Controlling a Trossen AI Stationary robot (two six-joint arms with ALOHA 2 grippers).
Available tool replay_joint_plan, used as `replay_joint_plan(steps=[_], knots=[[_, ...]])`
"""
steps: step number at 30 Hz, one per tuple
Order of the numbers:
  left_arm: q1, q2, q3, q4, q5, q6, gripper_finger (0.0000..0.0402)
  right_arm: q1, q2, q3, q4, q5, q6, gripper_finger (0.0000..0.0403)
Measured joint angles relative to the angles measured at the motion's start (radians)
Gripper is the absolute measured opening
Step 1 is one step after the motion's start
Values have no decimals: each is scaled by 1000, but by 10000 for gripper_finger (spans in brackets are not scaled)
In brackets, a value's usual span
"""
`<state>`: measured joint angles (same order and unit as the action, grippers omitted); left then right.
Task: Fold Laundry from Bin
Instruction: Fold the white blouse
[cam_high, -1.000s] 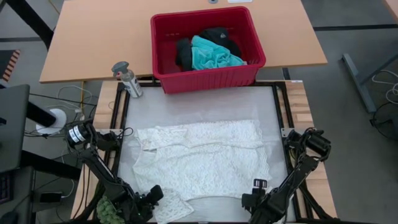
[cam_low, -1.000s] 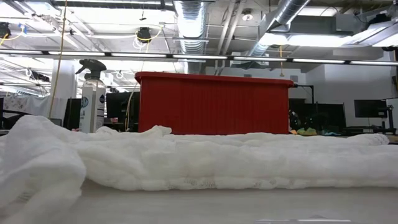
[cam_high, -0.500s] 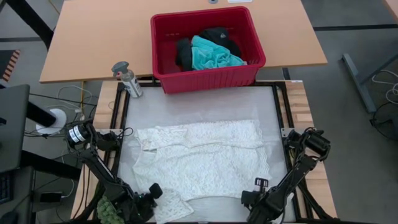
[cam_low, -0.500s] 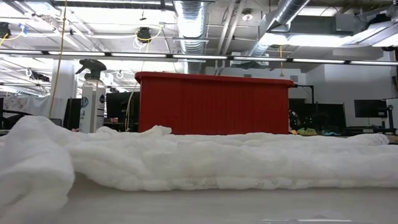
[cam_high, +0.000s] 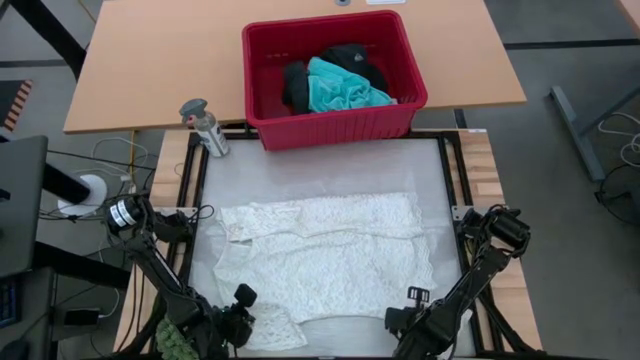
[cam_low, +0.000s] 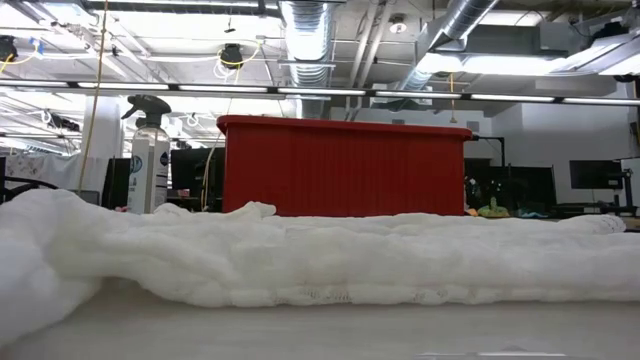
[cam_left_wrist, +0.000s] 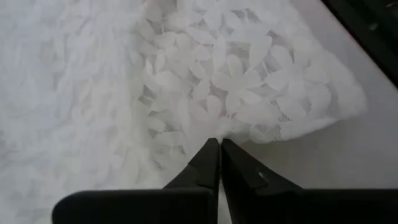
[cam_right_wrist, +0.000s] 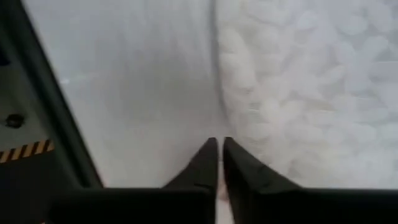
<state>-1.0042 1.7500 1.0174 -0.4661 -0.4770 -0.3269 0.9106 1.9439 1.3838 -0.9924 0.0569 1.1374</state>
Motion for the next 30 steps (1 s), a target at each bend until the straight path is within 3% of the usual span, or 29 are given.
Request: replay_joint_plan(steps=[7,12,20,25,30], knots=[[2,0,-7,15,-4,-9,0,20,2,-16,-28,50,-9,214],[8,1,-7,13,-24,-53,0,19,8,-17,-21,72,-44,239],[20,2,-7,12,-33,-67,0,18,8,-66,16,43,-29,195],[21,2,-7,10,-32,-87,0,19,3,-104,98,0,-9,114],[21,2,-7,8,-17,-97,0,7,1,-93,75,-7,-12,19]])
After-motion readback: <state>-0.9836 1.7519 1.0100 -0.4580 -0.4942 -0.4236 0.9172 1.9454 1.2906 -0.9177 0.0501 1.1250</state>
